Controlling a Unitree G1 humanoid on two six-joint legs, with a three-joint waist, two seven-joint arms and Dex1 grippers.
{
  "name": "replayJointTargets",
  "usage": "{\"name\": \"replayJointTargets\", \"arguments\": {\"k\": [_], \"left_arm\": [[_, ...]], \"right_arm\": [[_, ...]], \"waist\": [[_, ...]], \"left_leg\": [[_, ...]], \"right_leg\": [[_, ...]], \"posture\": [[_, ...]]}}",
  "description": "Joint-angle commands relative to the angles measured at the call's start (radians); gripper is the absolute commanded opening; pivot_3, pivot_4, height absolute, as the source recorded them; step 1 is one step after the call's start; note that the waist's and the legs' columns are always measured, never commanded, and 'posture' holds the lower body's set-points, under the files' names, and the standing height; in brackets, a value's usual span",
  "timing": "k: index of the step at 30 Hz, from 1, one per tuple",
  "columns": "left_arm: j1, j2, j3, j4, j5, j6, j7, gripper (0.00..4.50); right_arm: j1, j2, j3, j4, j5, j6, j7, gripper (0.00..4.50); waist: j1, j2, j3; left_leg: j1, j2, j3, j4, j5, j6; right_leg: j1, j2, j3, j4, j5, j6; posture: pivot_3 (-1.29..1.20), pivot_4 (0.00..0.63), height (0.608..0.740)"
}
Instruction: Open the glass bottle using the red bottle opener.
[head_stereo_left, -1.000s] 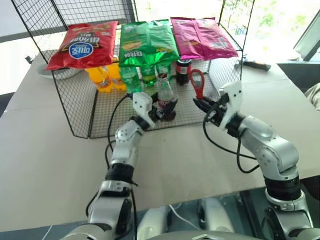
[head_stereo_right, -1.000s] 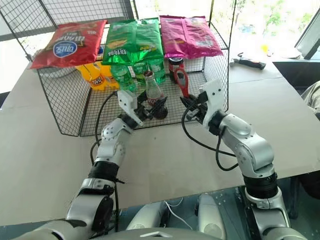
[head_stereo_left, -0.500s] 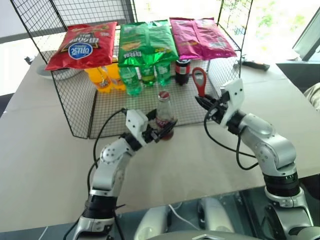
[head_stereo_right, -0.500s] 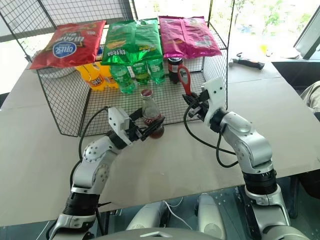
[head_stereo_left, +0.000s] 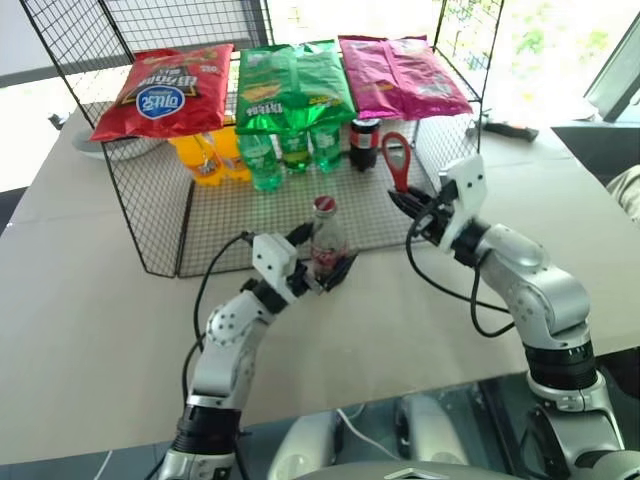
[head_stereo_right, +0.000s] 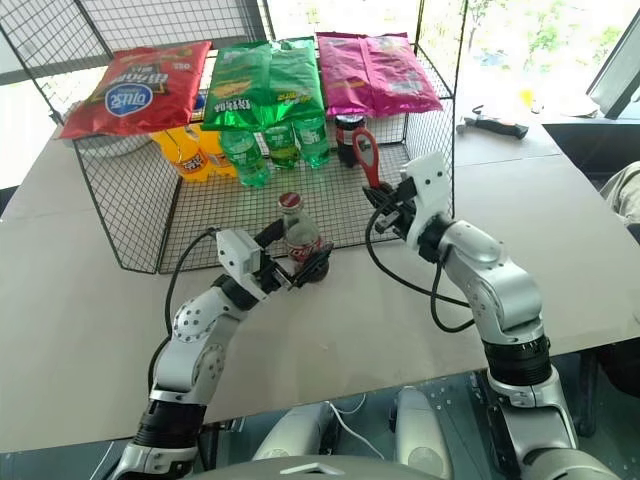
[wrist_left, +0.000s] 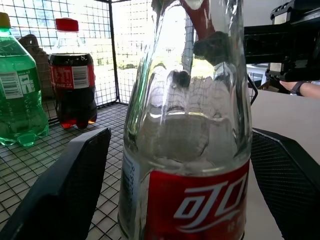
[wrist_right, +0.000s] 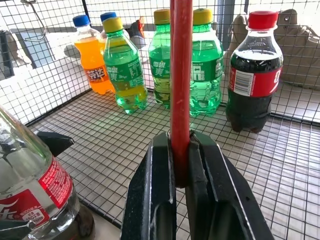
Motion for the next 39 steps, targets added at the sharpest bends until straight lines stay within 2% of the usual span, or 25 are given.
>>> {"name": "replayJointTargets", "arguments": {"k": [1, 39], "left_arm": [[-0.02, 0.006, 0.015, -0.094, -0.056, 0.003, -0.008, 4.48], [-0.061, 0.007, 0.011, -0.109, -0.069, 0.006, 0.016, 4.48]], "right_arm": [[-0.023, 0.002, -0.001, -0.012, -0.003, -0.023, 0.014, 0.0], [-0.04, 0.024, 0.011, 0.009, -0.042, -0.032, 0.05, 0.0]], "waist": [[0.0, 0.0, 0.0], [-0.001, 0.0, 0.0]], "left_leg": [[0.0, 0.0, 0.0, 0.0, 0.0, 0.0], [0.0, 0.0, 0.0, 0.001, 0.0, 0.0]], "right_leg": [[0.0, 0.0, 0.0, 0.0, 0.0, 0.0], [0.0, 0.0, 0.0, 0.001, 0.0, 0.0]], "posture": [[0.0, 0.15, 0.74], [0.0, 0.15, 0.74]]}}
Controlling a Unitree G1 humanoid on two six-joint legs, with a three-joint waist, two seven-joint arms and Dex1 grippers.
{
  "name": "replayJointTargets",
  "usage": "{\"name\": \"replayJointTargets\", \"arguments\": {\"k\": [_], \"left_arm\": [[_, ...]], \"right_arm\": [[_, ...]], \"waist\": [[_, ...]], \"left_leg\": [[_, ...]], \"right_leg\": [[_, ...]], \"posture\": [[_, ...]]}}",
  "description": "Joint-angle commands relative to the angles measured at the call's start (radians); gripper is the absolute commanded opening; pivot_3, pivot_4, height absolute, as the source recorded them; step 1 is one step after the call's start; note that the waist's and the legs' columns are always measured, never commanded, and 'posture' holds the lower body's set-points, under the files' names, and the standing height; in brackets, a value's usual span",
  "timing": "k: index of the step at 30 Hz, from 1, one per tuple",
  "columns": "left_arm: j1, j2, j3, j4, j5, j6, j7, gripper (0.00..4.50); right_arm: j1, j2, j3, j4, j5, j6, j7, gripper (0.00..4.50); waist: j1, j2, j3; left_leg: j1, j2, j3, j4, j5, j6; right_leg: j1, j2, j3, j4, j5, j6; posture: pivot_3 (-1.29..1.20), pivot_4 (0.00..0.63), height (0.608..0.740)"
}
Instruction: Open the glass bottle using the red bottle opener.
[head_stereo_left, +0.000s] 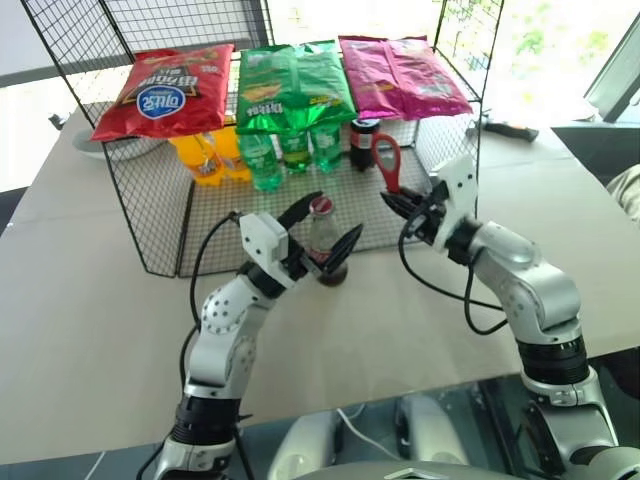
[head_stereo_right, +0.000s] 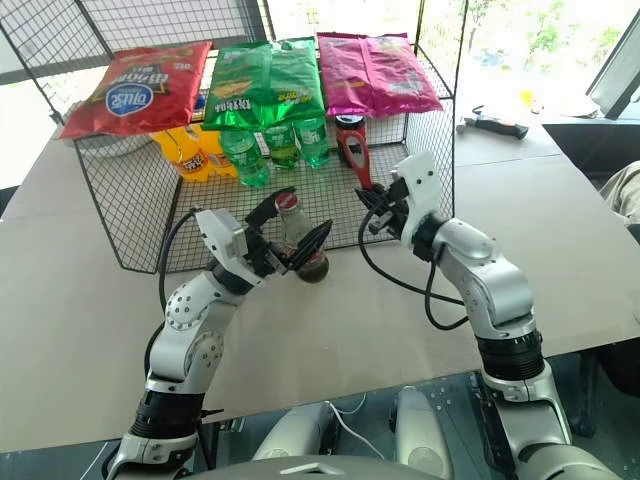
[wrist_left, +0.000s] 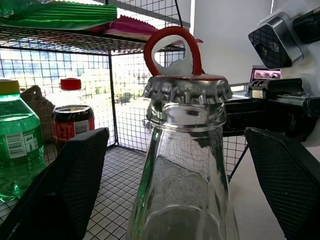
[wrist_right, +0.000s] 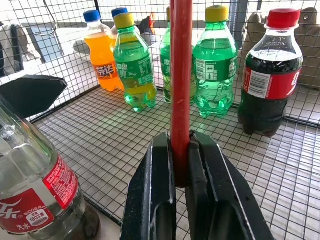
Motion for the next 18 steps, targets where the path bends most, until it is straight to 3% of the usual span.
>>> {"name": "replayJointTargets", "arguments": {"k": [1, 6, 7, 9, 18], "left_arm": [[-0.004, 0.004, 0.005, -0.036, -0.003, -0.017, 0.0, 4.48], [0.005, 0.007, 0.006, -0.03, 0.003, -0.023, -0.002, 3.1], [0.006, 0.008, 0.005, -0.028, 0.005, -0.024, -0.002, 2.35], [0.013, 0.013, 0.0, -0.024, 0.011, -0.022, -0.005, 1.69], [0.035, 0.021, -0.006, -0.021, 0.011, -0.028, -0.008, 1.69]], "right_arm": [[-0.022, 0.0, -0.006, -0.021, 0.001, -0.026, 0.005, 0.0], [-0.02, 0.001, -0.005, -0.023, 0.0, -0.025, 0.004, 0.0], [-0.021, 0.001, -0.005, -0.022, 0.0, -0.025, 0.005, 0.0], [-0.023, 0.0, -0.003, -0.021, -0.001, -0.026, 0.006, 0.0], [-0.032, -0.014, 0.053, -0.04, -0.048, -0.06, 0.031, 0.0]], "waist": [[0.0, 0.0, 0.0], [0.0, 0.0, 0.0], [0.0, 0.0, 0.0], [0.0, 0.0, -0.001], [0.0, 0.0, -0.002]], "left_leg": [[0.0, 0.0, 0.0, 0.0, 0.0, 0.0], [0.0, 0.0, 0.0, 0.0, 0.0, 0.0], [0.0, 0.0, 0.0, 0.0, 0.0, 0.0], [0.0, 0.0, 0.0, 0.0, 0.0, 0.0], [0.001, 0.0, 0.001, 0.001, 0.0, 0.0]], "right_leg": [[0.0, 0.0, 0.0, 0.0, 0.0, 0.0], [0.0, 0.0, 0.0, 0.0, 0.0, 0.0], [0.0, 0.0, 0.0, 0.0, 0.0, 0.0], [0.0, 0.0, 0.0, 0.0, 0.0, 0.0], [0.001, 0.0, 0.0, 0.001, 0.0, 0.0]], "posture": [[0.0, 0.15, 0.74], [0.0, 0.15, 0.74], [0.0, 0.15, 0.74], [0.0, 0.15, 0.74], [0.0, 0.15, 0.74]]}}
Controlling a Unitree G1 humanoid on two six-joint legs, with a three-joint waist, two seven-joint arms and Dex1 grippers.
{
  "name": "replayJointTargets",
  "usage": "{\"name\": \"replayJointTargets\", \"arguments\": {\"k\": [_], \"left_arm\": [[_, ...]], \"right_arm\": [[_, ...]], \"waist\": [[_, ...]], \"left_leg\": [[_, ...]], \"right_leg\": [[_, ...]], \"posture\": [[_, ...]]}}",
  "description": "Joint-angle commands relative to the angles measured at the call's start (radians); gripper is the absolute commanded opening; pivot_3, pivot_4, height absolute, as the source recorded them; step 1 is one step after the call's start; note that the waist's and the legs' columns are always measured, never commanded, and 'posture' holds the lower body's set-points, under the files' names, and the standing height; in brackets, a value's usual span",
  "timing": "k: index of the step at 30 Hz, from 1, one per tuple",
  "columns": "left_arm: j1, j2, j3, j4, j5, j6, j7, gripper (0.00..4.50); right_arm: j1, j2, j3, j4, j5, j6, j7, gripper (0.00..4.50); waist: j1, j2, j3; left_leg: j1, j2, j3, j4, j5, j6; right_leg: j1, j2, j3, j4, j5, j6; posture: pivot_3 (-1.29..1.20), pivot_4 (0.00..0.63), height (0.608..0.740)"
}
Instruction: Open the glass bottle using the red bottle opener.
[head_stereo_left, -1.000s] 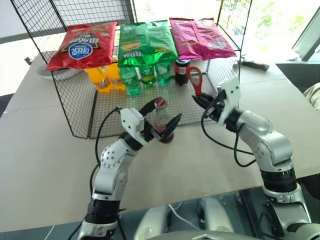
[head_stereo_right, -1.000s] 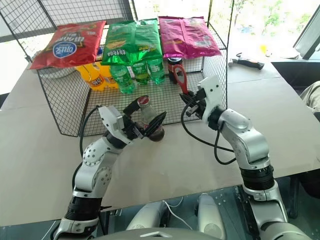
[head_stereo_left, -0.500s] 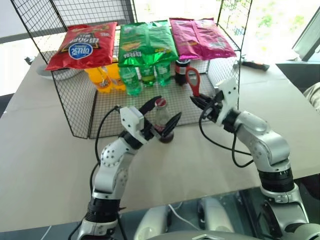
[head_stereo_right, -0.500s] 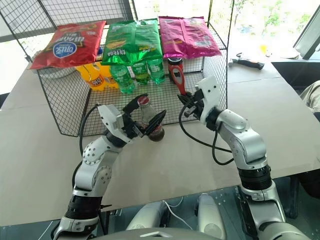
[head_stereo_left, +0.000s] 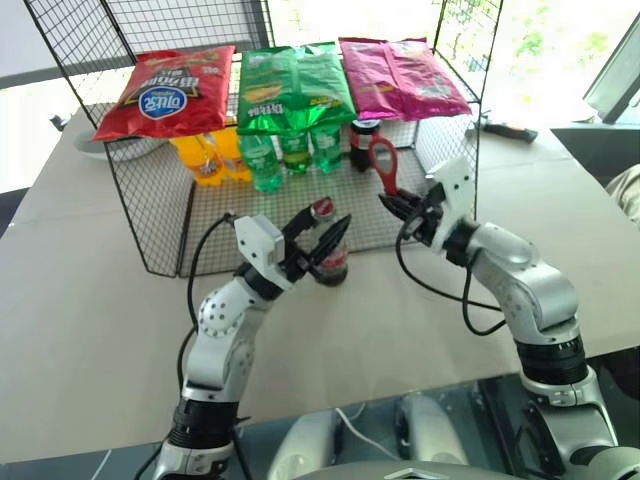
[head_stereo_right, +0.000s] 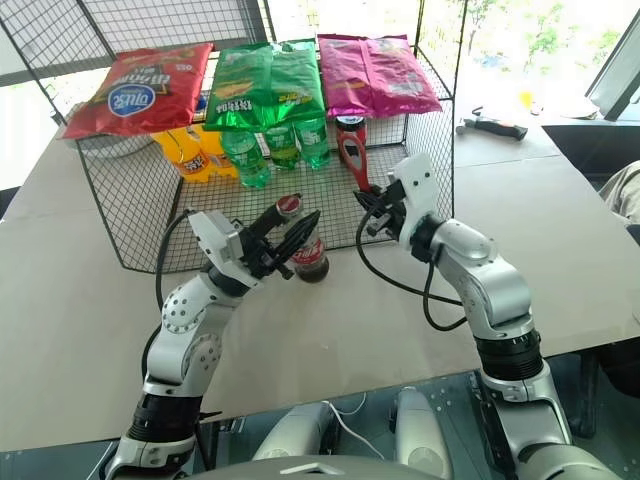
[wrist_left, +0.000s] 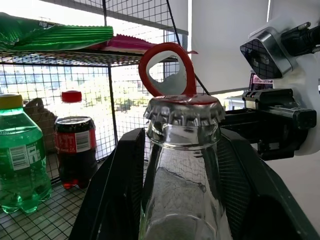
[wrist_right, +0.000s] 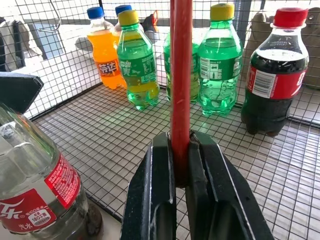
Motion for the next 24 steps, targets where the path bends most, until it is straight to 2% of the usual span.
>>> {"name": "replayJointTargets", "arguments": {"k": [1, 6, 13, 18, 24], "left_arm": [[0.019, 0.013, -0.005, -0.002, 0.01, 0.006, -0.005, 1.69], [0.018, 0.013, -0.011, 0.011, 0.014, 0.005, -0.003, 1.69], [0.013, 0.015, -0.006, 0.015, 0.01, 0.018, 0.004, 1.69], [0.012, 0.02, -0.001, 0.012, 0.0, 0.029, 0.005, 1.69], [0.014, 0.021, 0.0, 0.005, -0.013, 0.044, 0.002, 1.69]], "right_arm": [[-0.034, -0.014, 0.052, -0.045, -0.052, -0.08, 0.026, 0.0], [-0.028, -0.05, 0.204, -0.005, -0.3, -0.414, 0.023, 0.0], [-0.03, -0.102, 0.3, 0.183, -0.571, -0.9, -0.033, 0.0], [-0.051, -0.119, 0.304, 0.307, -0.663, -1.086, -0.071, 0.0], [-0.091, -0.111, 0.323, 0.464, -0.789, -1.22, -0.144, 0.0]], "waist": [[0.0, 0.0, 0.0], [-0.001, 0.0, 0.0], [-0.001, -0.001, -0.002], [-0.001, -0.001, -0.002], [-0.001, -0.001, -0.003]], "left_leg": [[0.0, 0.0, 0.0, 0.0, 0.0, 0.0], [0.0, 0.0, 0.0, 0.0, 0.0, 0.0], [0.001, 0.0, 0.001, 0.001, 0.0, 0.0], [0.002, 0.0, 0.002, 0.001, 0.0, 0.0], [0.005, 0.001, 0.003, 0.001, 0.0, 0.0]], "right_leg": [[0.0, 0.0, 0.0, 0.0, 0.0, 0.0], [0.0, 0.0, 0.0, 0.0, 0.0, 0.0], [0.0, 0.0, 0.0, 0.0, 0.0, 0.0], [0.002, 0.001, 0.001, 0.0, 0.001, 0.0], [0.004, 0.002, 0.002, 0.0, 0.001, 0.0]], "posture": [[0.0, 0.15, 0.74], [0.0, 0.15, 0.74], [0.0, 0.15, 0.74], [0.0, 0.15, 0.74], [0.0, 0.15, 0.74]]}}
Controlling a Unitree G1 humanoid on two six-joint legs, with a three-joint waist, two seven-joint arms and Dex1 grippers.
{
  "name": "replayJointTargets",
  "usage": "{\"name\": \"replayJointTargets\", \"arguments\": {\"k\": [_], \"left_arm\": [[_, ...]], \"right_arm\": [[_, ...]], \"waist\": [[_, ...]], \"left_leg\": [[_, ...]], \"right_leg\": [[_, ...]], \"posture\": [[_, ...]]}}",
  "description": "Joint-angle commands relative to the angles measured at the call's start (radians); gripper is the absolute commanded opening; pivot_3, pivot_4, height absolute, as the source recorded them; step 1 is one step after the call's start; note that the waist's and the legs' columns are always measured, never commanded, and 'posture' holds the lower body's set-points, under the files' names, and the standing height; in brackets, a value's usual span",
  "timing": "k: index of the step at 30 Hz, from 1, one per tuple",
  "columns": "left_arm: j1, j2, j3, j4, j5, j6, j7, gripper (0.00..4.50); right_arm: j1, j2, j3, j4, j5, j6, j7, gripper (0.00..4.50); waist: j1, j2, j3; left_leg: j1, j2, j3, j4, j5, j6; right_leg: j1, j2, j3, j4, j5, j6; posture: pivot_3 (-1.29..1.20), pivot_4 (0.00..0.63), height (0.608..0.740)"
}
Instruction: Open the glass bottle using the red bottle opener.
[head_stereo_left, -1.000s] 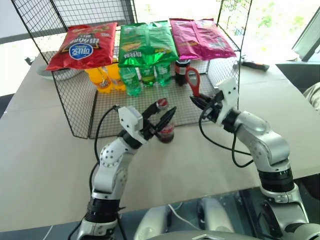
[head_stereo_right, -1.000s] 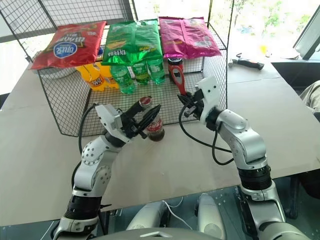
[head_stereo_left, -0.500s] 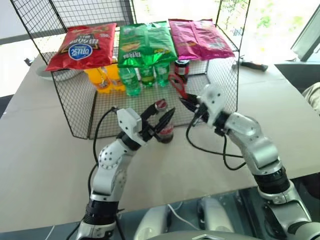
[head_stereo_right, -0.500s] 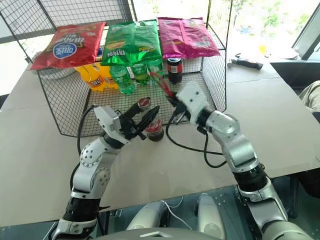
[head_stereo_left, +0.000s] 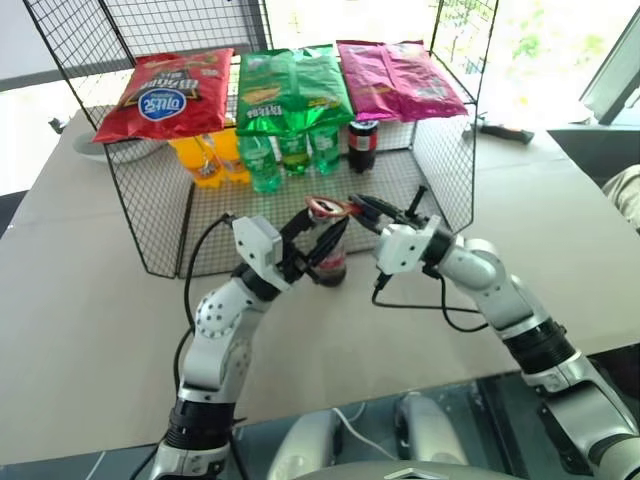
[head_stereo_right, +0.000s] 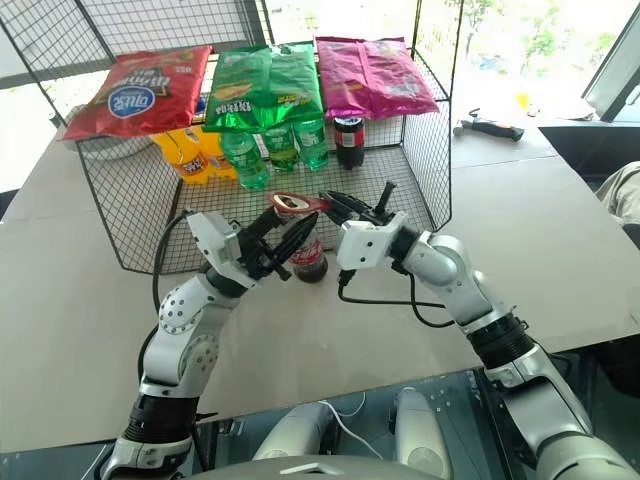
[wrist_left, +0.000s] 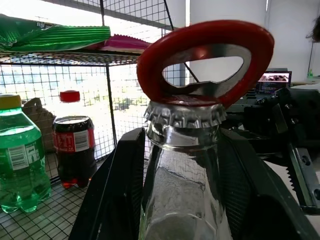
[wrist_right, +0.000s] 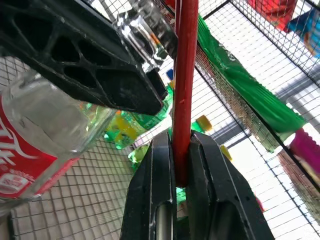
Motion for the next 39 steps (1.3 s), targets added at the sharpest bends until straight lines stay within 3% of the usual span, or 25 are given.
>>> {"name": "replayJointTargets", "arguments": {"k": [1, 6, 13, 21, 26, 39], "left_arm": [[0.011, 0.007, -0.008, 0.003, -0.002, 0.027, -0.003, 1.69], [0.012, 0.004, -0.007, 0.001, -0.002, 0.034, -0.008, 1.69], [0.008, -0.003, -0.011, 0.006, 0.0, 0.037, -0.012, 1.69], [-0.005, -0.013, -0.01, 0.024, 0.0, 0.036, -0.017, 1.69], [-0.015, -0.018, -0.01, 0.038, 0.004, 0.034, -0.021, 1.69], [-0.032, -0.03, -0.011, 0.064, 0.007, 0.032, -0.026, 1.69]], "right_arm": [[-0.026, 0.012, 0.04, 0.084, -0.095, -0.085, -0.04, 0.0], [-0.068, 0.04, 0.061, 0.195, -0.18, -0.137, -0.105, 0.0], [-0.085, 0.041, 0.075, 0.265, -0.229, -0.189, -0.142, 0.0], [-0.064, 0.045, 0.097, 0.286, -0.092, -0.254, -0.018, 0.0], [-0.066, 0.079, 0.108, 0.31, -0.088, -0.242, -0.001, 0.0], [-0.183, 0.001, 0.079, 0.395, -0.265, -0.366, -0.155, 0.0]], "waist": [[0.0, 0.0, 0.0], [-0.001, 0.0, 0.0], [-0.001, 0.0, 0.0], [-0.001, 0.001, 0.0], [-0.001, 0.001, -0.001], [0.0, 0.004, -0.004]], "left_leg": [[0.001, 0.0, 0.0, 0.0, 0.0, 0.0], [0.012, 0.001, 0.003, -0.004, 0.0, 0.0], [0.013, 0.003, 0.003, -0.004, 0.0, 0.0], [0.013, 0.004, 0.004, -0.004, 0.0, 0.0], [0.014, 0.004, 0.003, -0.004, 0.0, 0.0], [0.015, 0.005, 0.004, -0.004, 0.0, -0.001]], "right_leg": [[0.001, 0.0, 0.0, 0.0, 0.0, 0.0], [0.009, 0.001, 0.003, 0.0, 0.0, 0.0], [0.01, 0.004, 0.004, -0.001, 0.0, 0.0], [0.011, 0.005, 0.005, -0.001, 0.0, -0.001], [0.011, 0.005, 0.005, -0.002, 0.0, -0.001], [0.012, 0.006, 0.006, -0.002, 0.0, -0.001]], "posture": [[0.0, 0.15, 0.74], [0.0, 0.15, 0.74], [0.0, 0.15, 0.74], [0.0, 0.15, 0.74], [0.0, 0.15, 0.74], [0.0, 0.15, 0.74]]}}
